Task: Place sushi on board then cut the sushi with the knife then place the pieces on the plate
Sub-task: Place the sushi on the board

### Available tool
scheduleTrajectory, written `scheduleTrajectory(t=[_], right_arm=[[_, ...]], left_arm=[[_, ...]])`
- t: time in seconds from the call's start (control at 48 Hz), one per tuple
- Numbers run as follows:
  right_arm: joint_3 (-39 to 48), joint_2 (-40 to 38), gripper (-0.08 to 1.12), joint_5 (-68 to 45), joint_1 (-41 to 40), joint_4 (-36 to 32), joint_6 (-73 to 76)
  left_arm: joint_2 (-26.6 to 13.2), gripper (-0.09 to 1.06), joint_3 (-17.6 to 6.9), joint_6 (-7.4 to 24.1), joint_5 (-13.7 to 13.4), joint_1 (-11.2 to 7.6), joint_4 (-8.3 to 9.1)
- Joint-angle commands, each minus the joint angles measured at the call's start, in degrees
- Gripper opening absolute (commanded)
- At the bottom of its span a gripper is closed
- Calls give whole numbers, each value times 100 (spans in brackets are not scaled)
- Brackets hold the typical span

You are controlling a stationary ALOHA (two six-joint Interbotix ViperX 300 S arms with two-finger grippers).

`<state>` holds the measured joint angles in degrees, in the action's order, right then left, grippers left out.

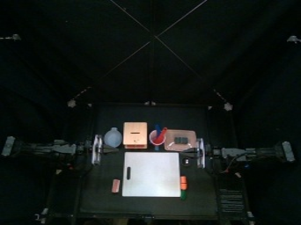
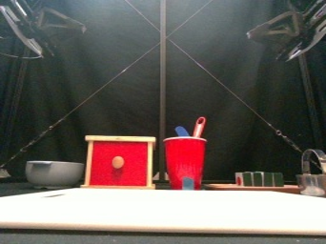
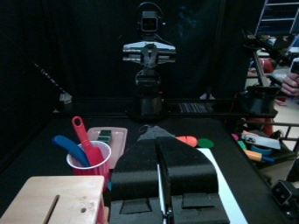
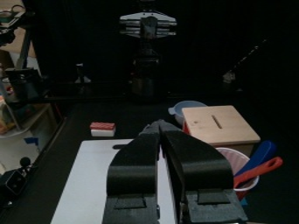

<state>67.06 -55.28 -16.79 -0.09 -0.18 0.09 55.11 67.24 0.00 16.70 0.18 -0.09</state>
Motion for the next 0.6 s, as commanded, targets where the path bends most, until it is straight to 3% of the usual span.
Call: scheduleTrajectory(t=[0.021, 0.208, 0.417, 0.604], right_arm=[[-18, 123, 2, 35, -211, 26, 35], [-193, 387, 3, 1020, -809, 79, 44], [-782, 896, 7, 2681, -1811, 44, -44], [-1204, 1529, 23, 3762, -2426, -308, -202]], left_arm=[[-369, -6, -35, -9, 237, -9, -35], [-888, -2, -62, 35, 527, 9, 9], [-1485, -2, -211, 44, 598, 26, 167], [-1863, -2, -334, 35, 624, 79, 299]])
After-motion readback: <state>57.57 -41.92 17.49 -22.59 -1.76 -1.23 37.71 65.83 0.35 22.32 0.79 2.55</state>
